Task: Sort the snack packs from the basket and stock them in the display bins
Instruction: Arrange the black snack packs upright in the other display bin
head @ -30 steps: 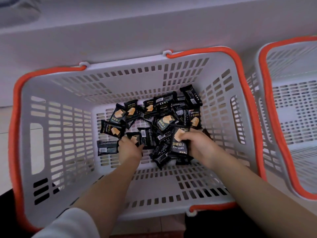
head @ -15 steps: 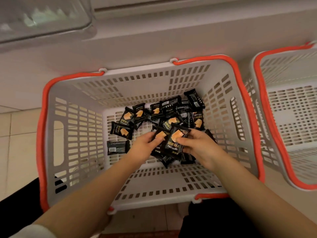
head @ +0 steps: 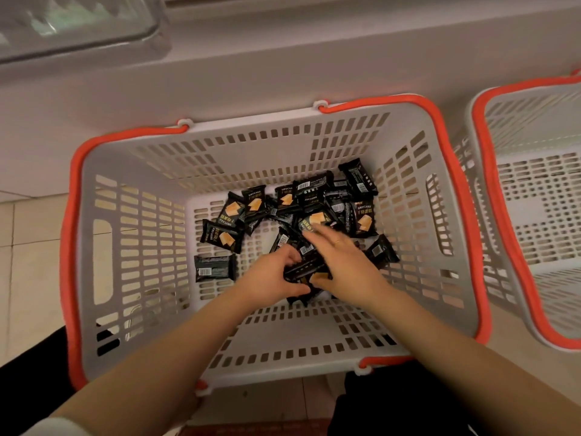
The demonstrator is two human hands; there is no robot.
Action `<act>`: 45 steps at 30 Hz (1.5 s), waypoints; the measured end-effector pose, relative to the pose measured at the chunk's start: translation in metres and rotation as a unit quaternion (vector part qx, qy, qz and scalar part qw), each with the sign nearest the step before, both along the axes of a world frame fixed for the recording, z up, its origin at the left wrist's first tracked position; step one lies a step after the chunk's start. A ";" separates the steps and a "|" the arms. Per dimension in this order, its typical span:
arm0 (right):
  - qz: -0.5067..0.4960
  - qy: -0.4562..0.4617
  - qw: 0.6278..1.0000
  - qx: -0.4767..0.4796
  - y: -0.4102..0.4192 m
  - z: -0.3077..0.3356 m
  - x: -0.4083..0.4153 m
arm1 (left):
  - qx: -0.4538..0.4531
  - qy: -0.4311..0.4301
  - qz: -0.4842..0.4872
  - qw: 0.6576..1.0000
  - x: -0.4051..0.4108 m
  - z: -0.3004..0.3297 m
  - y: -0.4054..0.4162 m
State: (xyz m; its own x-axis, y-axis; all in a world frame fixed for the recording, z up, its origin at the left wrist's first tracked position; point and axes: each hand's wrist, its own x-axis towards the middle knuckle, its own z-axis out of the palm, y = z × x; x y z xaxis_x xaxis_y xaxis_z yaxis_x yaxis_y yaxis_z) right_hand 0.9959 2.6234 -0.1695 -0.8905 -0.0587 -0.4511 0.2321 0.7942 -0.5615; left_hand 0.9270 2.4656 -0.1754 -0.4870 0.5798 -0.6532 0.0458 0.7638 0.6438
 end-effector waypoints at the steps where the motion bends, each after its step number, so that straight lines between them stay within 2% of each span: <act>1: 0.070 0.005 0.997 0.019 -0.001 -0.002 -0.001 | 0.002 0.022 -0.012 1.000 -0.001 -0.002 0.002; 2: 0.110 -0.009 0.994 0.022 -0.001 -0.005 -0.003 | 0.010 0.036 -0.009 0.999 -0.001 -0.003 0.004; 4: 0.121 -0.042 0.992 0.005 -0.002 -0.007 -0.007 | 0.023 0.037 0.028 0.999 -0.001 -0.005 0.006; 6: 0.110 -0.049 0.993 0.008 0.003 -0.009 -0.011 | 0.036 -0.026 0.116 0.992 0.000 -0.009 0.008; 8: 0.083 -0.072 0.994 0.012 0.008 -0.011 -0.013 | 0.061 -0.106 0.237 0.964 0.002 -0.014 0.011; 9: 0.058 -0.097 0.994 0.006 0.011 -0.012 -0.014 | 0.056 -0.115 0.288 0.949 0.001 -0.019 0.013; 11: -0.004 -0.146 0.989 -0.020 0.018 -0.014 -0.013 | -0.003 -0.074 0.335 0.939 -0.005 -0.033 0.019; 14: -0.117 -0.190 0.972 -0.079 0.031 -0.016 -0.013 | -0.127 0.030 0.270 0.954 -0.010 -0.057 0.023; 20: -0.323 -0.227 0.880 -0.263 0.049 -0.015 -0.006 | -0.204 0.129 0.174 0.955 0.002 -0.085 0.035; 23: -0.395 -0.240 0.823 -0.330 0.049 -0.012 0.000 | -0.198 0.151 0.178 0.952 0.001 -0.087 0.035; 27: -0.454 -0.228 0.776 -0.373 0.049 0.003 0.005 | -0.099 0.055 0.260 0.959 -0.010 -0.060 0.027; 30: -0.487 -0.206 0.749 -0.399 0.045 0.029 0.003 | -0.026 -0.054 0.358 0.932 -0.026 -0.018 0.018; 32: -0.478 -0.175 0.765 -0.395 0.040 0.053 0.001 | 0.015 -0.090 0.378 0.922 -0.033 0.017 0.013; 35: -0.456 -0.115 0.790 -0.393 0.031 0.094 0.001 | 0.140 -0.123 0.400 0.898 -0.036 0.078 0.009; 38: -0.427 -0.049 0.822 -0.375 0.022 0.138 0.004 | 0.227 -0.152 0.357 0.893 -0.034 0.137 0.001; 40: -0.396 -0.002 0.849 -0.351 0.016 0.169 0.007 | 0.251 -0.119 0.301 0.912 -0.031 0.177 -0.006; 42: -0.357 0.040 0.873 -0.330 0.011 0.200 0.007 | 0.257 -0.029 0.217 0.941 -0.031 0.216 -0.013; 45: -0.339 0.096 0.879 -0.322 0.005 0.238 0.005 | 0.286 0.050 0.132 0.948 -0.030 0.270 -0.024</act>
State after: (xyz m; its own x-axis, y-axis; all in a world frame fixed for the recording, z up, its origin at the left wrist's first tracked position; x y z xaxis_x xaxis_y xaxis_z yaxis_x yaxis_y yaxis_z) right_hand 1.0009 2.6286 0.0681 -0.8758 0.3259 -0.3560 0.3808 0.0135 -0.9246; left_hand 0.8968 2.4413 0.0944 -0.7075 0.6741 -0.2120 -0.0156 0.2850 0.9584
